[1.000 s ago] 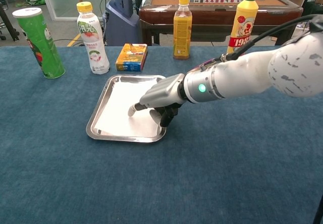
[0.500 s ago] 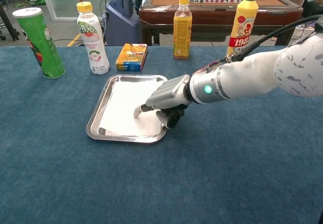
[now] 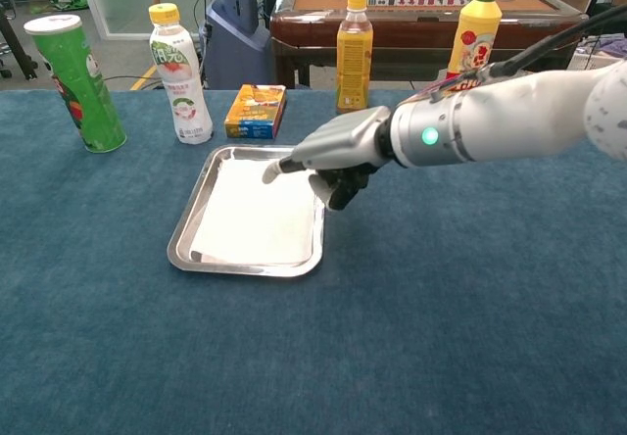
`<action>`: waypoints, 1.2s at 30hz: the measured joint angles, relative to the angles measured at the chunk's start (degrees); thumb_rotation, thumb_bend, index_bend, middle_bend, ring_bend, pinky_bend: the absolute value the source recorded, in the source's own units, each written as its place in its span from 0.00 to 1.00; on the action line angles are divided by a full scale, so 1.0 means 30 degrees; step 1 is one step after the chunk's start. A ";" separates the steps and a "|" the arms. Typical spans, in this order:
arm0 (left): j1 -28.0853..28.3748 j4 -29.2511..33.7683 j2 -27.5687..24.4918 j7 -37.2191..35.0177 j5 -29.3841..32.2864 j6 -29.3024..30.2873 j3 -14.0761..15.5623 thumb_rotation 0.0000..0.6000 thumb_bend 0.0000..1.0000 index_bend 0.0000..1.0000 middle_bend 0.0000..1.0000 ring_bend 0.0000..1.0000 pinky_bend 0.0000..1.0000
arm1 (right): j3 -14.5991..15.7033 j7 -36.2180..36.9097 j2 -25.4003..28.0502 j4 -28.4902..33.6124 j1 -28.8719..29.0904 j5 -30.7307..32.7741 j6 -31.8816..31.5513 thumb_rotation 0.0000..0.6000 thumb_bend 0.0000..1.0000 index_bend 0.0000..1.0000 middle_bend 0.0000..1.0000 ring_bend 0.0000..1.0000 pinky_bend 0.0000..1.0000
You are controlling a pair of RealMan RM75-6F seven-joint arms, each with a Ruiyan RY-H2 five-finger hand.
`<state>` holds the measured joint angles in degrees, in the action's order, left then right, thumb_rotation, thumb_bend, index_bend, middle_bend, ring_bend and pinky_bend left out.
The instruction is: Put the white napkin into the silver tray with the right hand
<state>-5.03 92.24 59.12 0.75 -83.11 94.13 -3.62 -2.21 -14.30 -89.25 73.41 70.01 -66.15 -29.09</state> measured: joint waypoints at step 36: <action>0.2482 -0.0148 0.0614 0.0360 -0.0405 -0.2228 -0.0625 1.00 0.27 0.17 0.10 0.12 0.02 | 0.2108 -0.2355 1.0473 0.9640 -1.2538 0.2208 -1.5217 0.73 0.47 0.03 0.21 0.14 0.34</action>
<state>2.42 91.79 60.96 1.83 -84.32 87.44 -5.49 4.12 -21.37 -57.83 102.33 32.40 -59.52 -74.74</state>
